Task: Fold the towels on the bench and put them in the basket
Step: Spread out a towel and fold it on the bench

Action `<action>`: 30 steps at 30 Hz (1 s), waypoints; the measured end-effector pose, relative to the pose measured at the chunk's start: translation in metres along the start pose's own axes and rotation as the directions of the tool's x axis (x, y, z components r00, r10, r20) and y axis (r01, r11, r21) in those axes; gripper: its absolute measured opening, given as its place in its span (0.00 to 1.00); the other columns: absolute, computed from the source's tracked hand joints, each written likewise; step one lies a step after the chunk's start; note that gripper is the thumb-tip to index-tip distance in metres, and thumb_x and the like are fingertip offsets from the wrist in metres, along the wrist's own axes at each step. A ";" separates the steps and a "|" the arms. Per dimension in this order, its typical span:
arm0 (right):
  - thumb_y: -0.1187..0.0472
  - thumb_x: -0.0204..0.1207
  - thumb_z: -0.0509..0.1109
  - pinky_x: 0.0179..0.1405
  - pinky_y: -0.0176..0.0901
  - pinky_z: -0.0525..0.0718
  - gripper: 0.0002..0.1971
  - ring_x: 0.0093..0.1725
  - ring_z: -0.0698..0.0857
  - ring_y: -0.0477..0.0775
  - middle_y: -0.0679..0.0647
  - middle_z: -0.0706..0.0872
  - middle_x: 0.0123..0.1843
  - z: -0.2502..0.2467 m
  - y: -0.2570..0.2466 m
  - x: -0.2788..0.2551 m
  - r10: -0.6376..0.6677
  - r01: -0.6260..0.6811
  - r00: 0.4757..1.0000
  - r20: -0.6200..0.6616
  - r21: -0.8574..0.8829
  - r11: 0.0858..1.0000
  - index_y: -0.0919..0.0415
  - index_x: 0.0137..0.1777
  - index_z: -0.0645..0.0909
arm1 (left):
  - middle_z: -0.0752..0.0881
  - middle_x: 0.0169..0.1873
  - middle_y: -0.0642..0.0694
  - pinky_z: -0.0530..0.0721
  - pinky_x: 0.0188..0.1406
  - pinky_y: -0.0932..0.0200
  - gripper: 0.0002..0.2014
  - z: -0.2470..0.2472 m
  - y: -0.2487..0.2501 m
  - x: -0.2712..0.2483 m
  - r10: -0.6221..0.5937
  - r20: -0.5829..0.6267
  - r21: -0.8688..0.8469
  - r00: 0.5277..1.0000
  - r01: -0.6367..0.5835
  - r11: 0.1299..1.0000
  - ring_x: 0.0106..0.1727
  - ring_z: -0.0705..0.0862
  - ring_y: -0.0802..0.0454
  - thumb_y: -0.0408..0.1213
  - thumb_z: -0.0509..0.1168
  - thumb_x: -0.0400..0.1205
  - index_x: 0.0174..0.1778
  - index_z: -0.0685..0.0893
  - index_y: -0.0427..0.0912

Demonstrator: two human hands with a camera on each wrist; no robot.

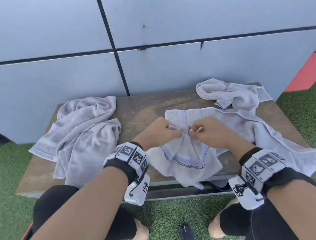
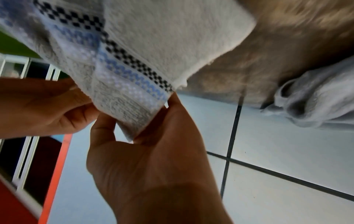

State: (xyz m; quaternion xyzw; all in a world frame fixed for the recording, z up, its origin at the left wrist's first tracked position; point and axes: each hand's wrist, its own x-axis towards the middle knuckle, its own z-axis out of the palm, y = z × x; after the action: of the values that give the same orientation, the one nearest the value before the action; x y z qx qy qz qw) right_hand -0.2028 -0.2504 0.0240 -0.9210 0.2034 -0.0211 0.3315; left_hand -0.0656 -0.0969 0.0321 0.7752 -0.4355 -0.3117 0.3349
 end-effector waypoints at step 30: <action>0.61 0.84 0.64 0.41 0.52 0.93 0.00 0.36 0.92 0.57 0.61 0.91 0.48 -0.171 -0.072 0.225 0.215 0.124 0.791 -0.572 0.495 0.860 0.56 0.51 0.76 | 0.89 0.38 0.36 0.92 0.41 0.36 0.09 -0.270 0.043 0.127 -0.235 -0.748 -0.332 0.621 -0.043 0.942 0.32 0.89 0.38 0.34 0.63 0.84 0.42 0.88 0.45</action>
State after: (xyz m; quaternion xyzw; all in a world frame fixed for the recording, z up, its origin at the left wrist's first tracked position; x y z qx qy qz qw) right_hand -0.0008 -0.3906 0.1806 -0.7379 0.3091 -0.3610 0.4792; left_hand 0.1775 -0.1594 0.1990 0.7910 -0.1487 -0.0295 0.5928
